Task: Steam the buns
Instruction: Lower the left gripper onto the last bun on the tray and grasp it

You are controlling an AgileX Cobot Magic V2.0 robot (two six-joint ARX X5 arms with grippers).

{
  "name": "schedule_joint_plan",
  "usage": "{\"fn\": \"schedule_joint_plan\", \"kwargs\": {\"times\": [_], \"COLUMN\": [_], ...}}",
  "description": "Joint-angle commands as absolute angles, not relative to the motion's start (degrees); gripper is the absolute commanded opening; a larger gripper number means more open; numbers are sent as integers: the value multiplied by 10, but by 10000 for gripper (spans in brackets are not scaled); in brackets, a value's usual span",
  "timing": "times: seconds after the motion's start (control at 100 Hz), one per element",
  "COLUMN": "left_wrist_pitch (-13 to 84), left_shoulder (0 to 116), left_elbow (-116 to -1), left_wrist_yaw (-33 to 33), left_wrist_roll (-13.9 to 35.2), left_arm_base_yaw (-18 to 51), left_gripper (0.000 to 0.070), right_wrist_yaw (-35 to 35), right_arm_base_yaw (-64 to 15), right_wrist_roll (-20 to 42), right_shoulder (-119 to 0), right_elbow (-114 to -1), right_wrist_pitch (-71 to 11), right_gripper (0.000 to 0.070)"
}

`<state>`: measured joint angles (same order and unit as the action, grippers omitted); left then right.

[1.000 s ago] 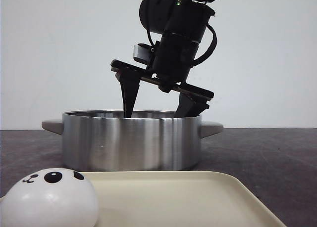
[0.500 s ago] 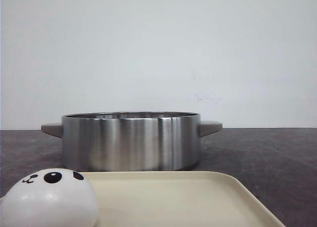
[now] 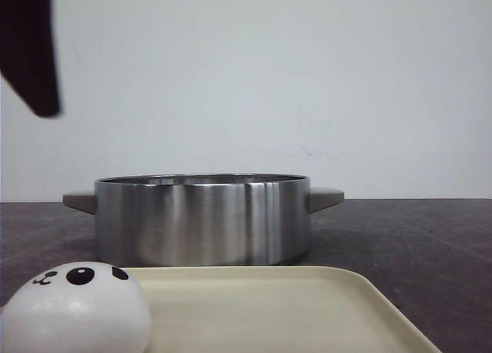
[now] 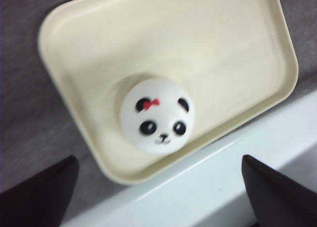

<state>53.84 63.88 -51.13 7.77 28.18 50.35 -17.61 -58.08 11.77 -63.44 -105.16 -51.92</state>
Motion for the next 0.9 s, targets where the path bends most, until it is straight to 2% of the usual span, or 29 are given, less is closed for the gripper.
{"fn": "schedule_joint_plan", "kwargs": {"times": [0.0, 0.16, 0.76, 0.81, 0.89], "left_wrist_pitch": [521, 500, 460, 455, 454], "left_shoulder": [663, 722, 868, 871, 872], "left_elbow": [-515, -515, -515, -515, -515], "left_wrist_yaw": [79, 78, 63, 63, 63], "left_wrist_roll": [295, 309, 292, 292, 292], "left_arm_base_yaw": [519, 535, 541, 541, 541], "left_gripper": [633, 633, 628, 586, 370], "right_wrist_yaw": [-181, -180, -180, -180, -180], "right_arm_base_yaw": [-588, -590, -599, -599, -599], "right_wrist_roll": [114, 116, 118, 117, 117], "right_shoulder": [-643, -644, -643, -643, -643], "right_elbow": [-1058, -1058, -1058, -1058, -1058], "right_wrist_pitch": [-525, -526, -529, -531, -536], "right_gripper": [1, 1, 1, 1, 1]}}
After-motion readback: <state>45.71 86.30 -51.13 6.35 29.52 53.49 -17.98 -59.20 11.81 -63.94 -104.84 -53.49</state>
